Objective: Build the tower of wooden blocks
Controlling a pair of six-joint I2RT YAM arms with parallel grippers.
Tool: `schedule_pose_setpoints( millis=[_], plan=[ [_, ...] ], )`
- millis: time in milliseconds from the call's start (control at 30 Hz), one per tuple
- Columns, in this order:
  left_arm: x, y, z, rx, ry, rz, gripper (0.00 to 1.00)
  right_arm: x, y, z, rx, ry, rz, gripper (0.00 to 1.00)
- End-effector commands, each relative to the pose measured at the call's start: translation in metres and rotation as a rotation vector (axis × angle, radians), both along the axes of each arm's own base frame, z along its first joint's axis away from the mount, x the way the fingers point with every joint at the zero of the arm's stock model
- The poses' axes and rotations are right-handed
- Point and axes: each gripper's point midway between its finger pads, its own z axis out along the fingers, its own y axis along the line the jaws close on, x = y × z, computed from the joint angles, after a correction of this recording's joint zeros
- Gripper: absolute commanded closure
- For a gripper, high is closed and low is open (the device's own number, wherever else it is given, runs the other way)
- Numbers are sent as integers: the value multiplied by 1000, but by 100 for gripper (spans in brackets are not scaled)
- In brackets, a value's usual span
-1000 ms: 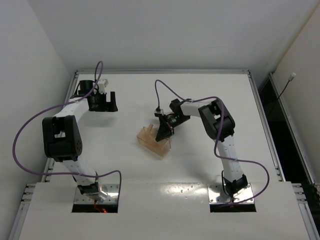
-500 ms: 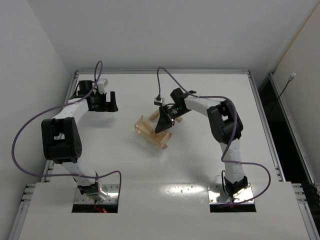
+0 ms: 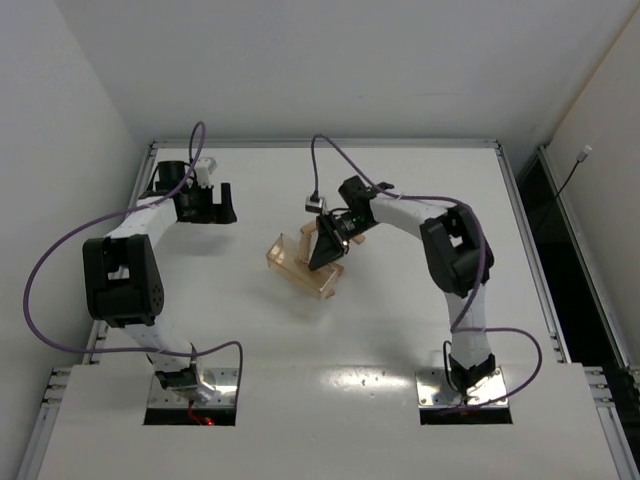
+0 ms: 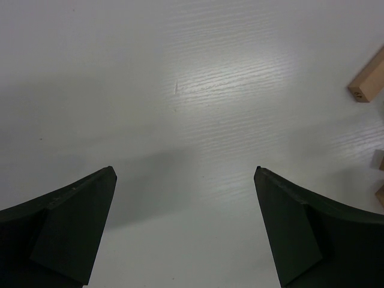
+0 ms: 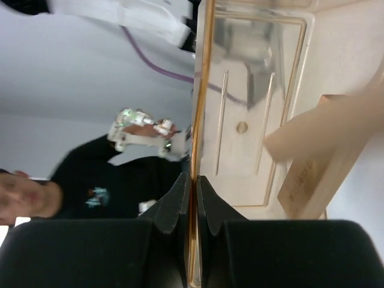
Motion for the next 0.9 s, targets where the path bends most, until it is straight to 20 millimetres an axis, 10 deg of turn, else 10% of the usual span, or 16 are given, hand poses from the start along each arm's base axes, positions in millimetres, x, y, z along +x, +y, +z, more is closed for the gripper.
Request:
schedule_pose_setpoints(
  millis=[0, 400, 533, 700, 867],
  plan=[
    [5, 1, 15, -11, -50, -7, 0, -11, 1, -22, 66, 137, 37, 100],
    [2, -1, 18, -16, -68, -15, 0, 1, 12, 62, 164, -43, 62, 100],
    [2, -2, 18, -23, -69, -21, 0, -15, 7, 29, 133, 15, 69, 100],
    [-3, -2, 23, -18, -94, -6, 0, 26, -4, 55, 88, -281, -39, 100],
    [-2, 1, 37, -2, -149, 13, 0, 105, -55, 19, -415, -634, -233, 100]
  ],
)
